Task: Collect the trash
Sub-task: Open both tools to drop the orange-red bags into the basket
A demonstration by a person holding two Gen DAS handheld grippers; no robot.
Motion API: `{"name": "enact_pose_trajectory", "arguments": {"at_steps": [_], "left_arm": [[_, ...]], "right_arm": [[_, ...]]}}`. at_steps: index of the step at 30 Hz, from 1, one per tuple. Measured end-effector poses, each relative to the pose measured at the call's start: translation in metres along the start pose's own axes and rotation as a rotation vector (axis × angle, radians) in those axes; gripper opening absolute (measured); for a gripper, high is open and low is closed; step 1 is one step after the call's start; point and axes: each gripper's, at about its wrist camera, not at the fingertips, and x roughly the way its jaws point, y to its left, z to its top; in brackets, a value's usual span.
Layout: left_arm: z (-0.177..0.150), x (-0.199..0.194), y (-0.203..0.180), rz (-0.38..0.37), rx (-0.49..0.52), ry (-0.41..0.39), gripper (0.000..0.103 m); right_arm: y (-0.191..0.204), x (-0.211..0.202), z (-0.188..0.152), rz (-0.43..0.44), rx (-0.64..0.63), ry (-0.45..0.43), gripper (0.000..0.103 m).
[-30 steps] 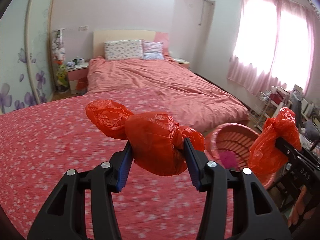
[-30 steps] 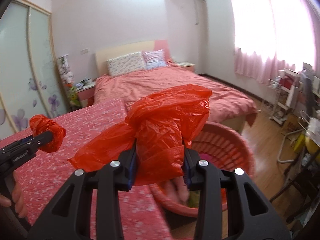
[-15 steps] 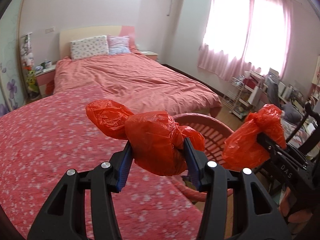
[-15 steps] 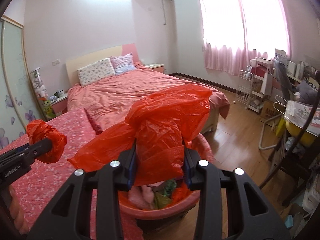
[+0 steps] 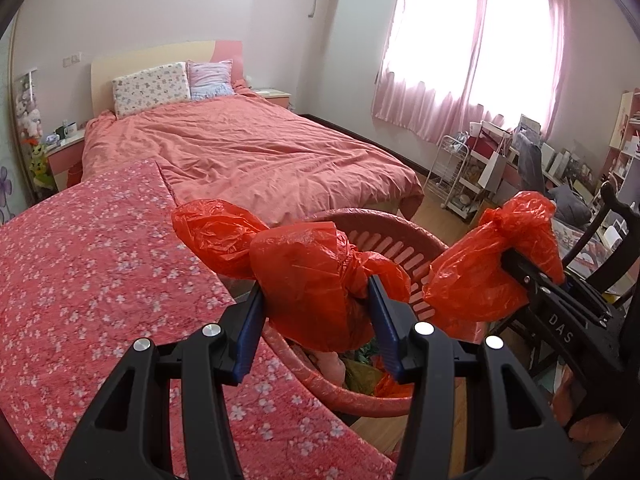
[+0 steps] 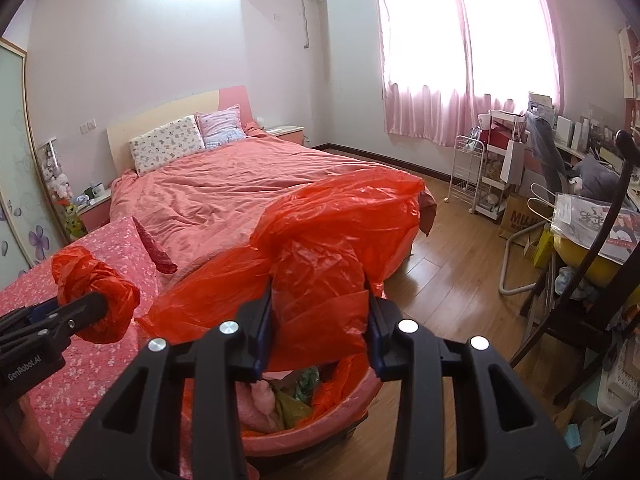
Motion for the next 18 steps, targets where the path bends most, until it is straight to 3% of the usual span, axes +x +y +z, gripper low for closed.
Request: {"name": "enact_pose_trajectory", "arguments": {"at_steps": [11, 18], "left_arm": [[-0.005, 0.02, -0.008, -0.023, 0.003, 0.052, 0.051], [-0.008, 0.028, -0.005, -0.018, -0.02, 0.086, 0.065]], "right_arm": [[0.006, 0.017, 0.004, -0.005, -0.016, 0.014, 0.043], [0.002, 0.027, 0.009, 0.017, 0.0, 0.025, 0.056]]}}
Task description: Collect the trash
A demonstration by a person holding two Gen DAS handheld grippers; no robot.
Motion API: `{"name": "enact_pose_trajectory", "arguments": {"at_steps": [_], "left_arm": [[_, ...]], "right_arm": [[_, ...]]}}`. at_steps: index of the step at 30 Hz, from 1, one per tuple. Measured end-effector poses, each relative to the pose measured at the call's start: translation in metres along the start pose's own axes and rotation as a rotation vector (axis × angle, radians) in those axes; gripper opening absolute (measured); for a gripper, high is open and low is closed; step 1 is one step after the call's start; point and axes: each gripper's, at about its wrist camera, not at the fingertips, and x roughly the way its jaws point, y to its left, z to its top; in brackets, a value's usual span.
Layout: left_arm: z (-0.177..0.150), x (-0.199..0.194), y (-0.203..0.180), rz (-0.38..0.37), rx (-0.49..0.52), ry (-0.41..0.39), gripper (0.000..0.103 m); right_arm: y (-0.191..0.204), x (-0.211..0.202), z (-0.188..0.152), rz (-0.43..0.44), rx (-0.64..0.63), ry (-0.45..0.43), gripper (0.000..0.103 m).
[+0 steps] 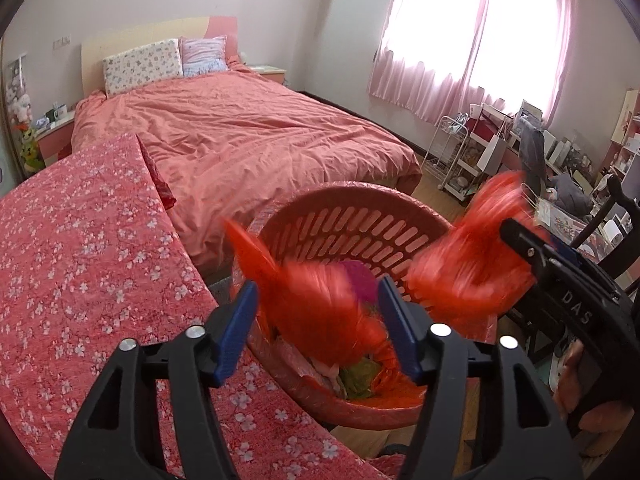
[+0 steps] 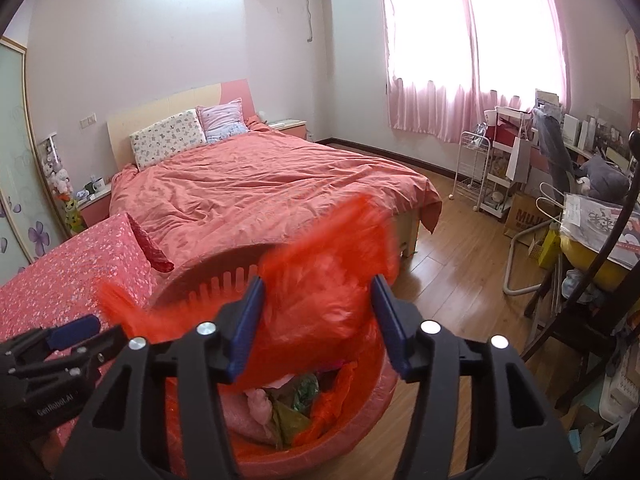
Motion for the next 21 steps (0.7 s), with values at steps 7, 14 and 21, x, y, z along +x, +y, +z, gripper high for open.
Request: {"name": "enact_pose_trajectory", "arguments": {"at_steps": [7, 14, 21], "left_arm": [[-0.006, -0.01, 0.014, 0.05, -0.031, -0.001, 0.066], [-0.016, -0.064, 0.034, 0.12, -0.048, -0.081, 0.071], [-0.045, -0.139, 0.044, 0.224, -0.087, -0.195, 0.085]], "right_arm": [[-0.003, -0.01, -0.001, 0.01, 0.013, -0.008, 0.067], [-0.001, -0.049, -0.007, 0.022, 0.009, -0.049, 0.08], [0.016, -0.124, -0.027, 0.07, -0.018, -0.142, 0.099]]}}
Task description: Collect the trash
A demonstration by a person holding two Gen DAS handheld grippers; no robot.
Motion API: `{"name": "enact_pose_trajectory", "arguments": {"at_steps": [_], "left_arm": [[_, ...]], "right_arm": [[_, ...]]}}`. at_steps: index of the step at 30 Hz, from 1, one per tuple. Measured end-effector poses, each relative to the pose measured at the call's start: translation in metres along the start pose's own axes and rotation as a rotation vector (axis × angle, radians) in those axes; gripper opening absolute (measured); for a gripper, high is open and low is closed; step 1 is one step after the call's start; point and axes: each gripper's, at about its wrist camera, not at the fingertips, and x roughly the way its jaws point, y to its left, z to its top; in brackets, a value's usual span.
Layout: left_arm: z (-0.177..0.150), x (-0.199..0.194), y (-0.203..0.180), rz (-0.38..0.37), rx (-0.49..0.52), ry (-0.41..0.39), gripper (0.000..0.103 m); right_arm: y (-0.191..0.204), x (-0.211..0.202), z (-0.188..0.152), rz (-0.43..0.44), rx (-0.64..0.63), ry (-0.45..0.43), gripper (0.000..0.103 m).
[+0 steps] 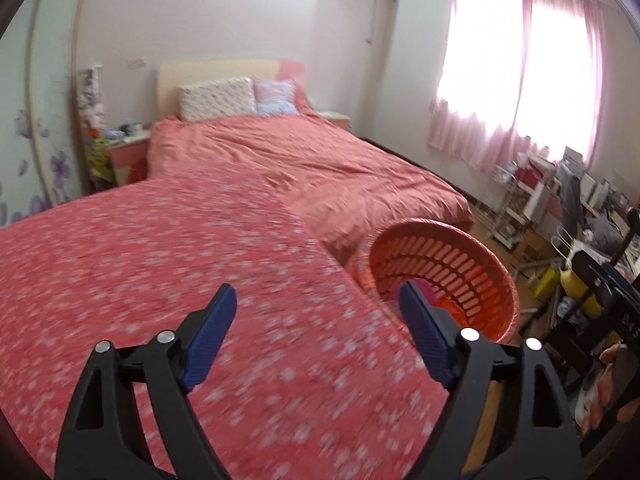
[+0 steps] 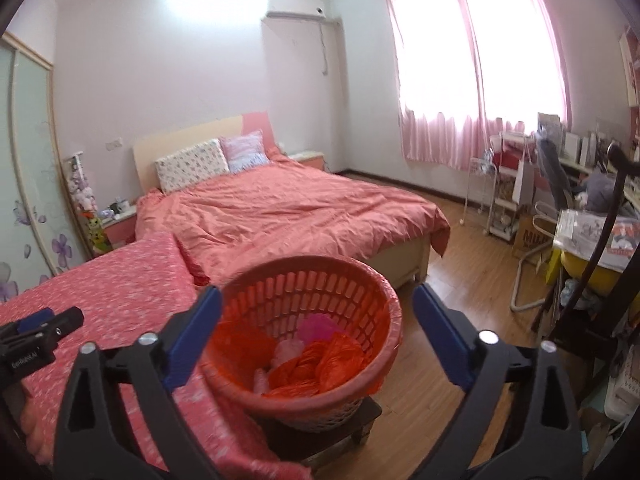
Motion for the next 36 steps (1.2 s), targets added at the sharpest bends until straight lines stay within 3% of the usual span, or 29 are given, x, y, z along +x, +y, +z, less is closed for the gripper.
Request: {"name": "enact_pose_trajectory", "arguments": {"at_steps": [9, 17, 24, 36], "left_arm": [[-0.039, -0.076, 0.018, 0.144, -0.069, -0.08, 0.1], [-0.072, -0.116, 0.022, 0.251, -0.101, -0.122, 0.101], [-0.088, -0.136, 0.022, 0.324, -0.116, -0.168, 0.101], [-0.112, -0.137, 0.02, 0.361, -0.126, -0.134, 0.101]], "right_arm": [[0.046, -0.091, -0.031, 0.047, -0.092, -0.092, 0.099], [0.063, -0.139, -0.059, 0.069, -0.133, -0.09, 0.099], [0.068, -0.158, -0.077, 0.065, -0.107, -0.068, 0.099], [0.073, -0.157, -0.09, 0.029, -0.131, -0.036, 0.099]]}}
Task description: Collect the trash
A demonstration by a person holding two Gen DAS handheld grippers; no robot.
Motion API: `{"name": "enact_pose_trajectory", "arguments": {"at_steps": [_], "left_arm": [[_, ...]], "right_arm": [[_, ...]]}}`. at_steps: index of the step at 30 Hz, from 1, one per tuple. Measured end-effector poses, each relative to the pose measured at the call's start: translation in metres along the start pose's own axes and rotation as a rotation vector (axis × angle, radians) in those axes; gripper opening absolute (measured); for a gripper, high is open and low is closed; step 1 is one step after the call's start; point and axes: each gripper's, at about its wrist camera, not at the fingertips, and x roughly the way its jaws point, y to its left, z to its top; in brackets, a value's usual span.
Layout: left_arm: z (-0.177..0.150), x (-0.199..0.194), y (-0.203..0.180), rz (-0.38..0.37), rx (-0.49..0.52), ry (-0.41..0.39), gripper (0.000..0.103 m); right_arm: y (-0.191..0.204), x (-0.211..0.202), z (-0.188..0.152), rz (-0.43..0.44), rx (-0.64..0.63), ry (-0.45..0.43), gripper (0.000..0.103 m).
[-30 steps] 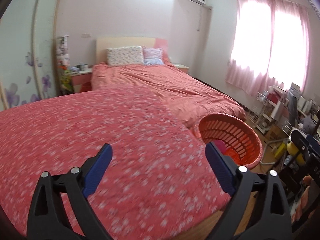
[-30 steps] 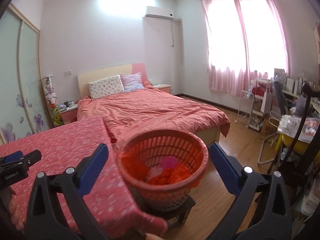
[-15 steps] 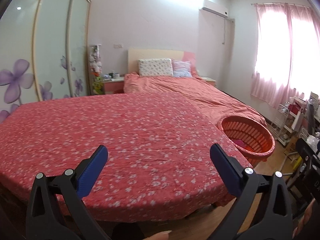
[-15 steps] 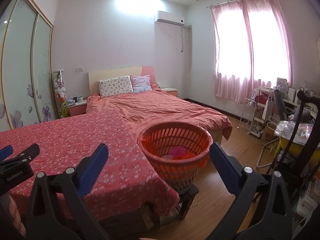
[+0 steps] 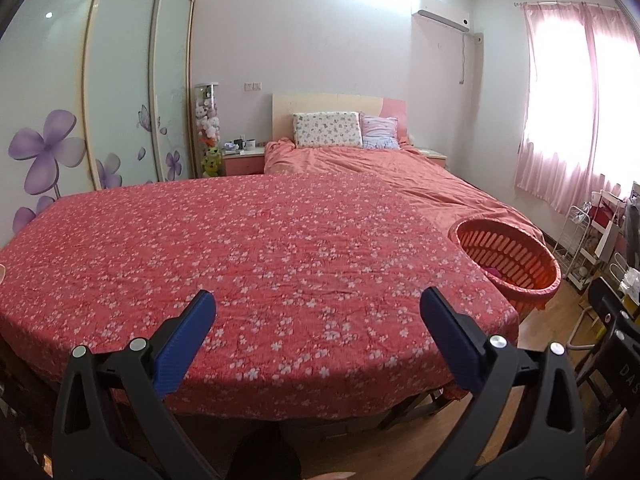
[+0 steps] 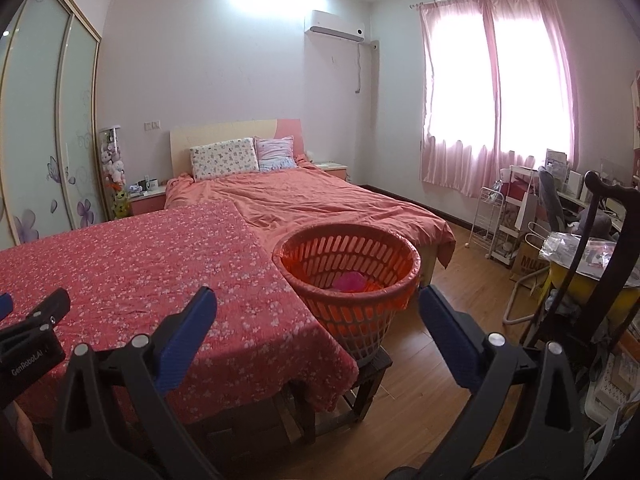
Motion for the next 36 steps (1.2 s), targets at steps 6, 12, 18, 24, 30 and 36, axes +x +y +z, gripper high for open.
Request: {"name": "enact_pose_trajectory", "arguments": {"at_steps": [6, 12, 18, 24, 30, 36], "left_arm": [[-0.005, 0.0, 0.001, 0.003, -0.006, 0.014, 0.101], [-0.009, 0.002, -0.001, 0.003, -0.002, 0.034, 0.101], [-0.012, 0.005, 0.0, 0.001, -0.006, 0.063, 0.101], [-0.013, 0.005, -0.001, 0.002, -0.005, 0.069, 0.101], [-0.013, 0.006, -0.001, 0.002, -0.005, 0.074, 0.101], [-0.014, 0.008, -0.002, 0.0, -0.006, 0.086, 0.101]], "right_arm": [[0.0, 0.005, -0.005, -0.008, -0.005, 0.015, 0.099], [0.0, 0.011, -0.011, -0.016, -0.004, 0.04, 0.099], [-0.002, 0.015, -0.014, -0.024, -0.006, 0.053, 0.099], [-0.001, 0.015, -0.015, -0.025, -0.006, 0.054, 0.099], [0.0, 0.017, -0.015, -0.023, -0.007, 0.06, 0.099], [0.0, 0.019, -0.018, -0.022, -0.011, 0.072, 0.099]]}}
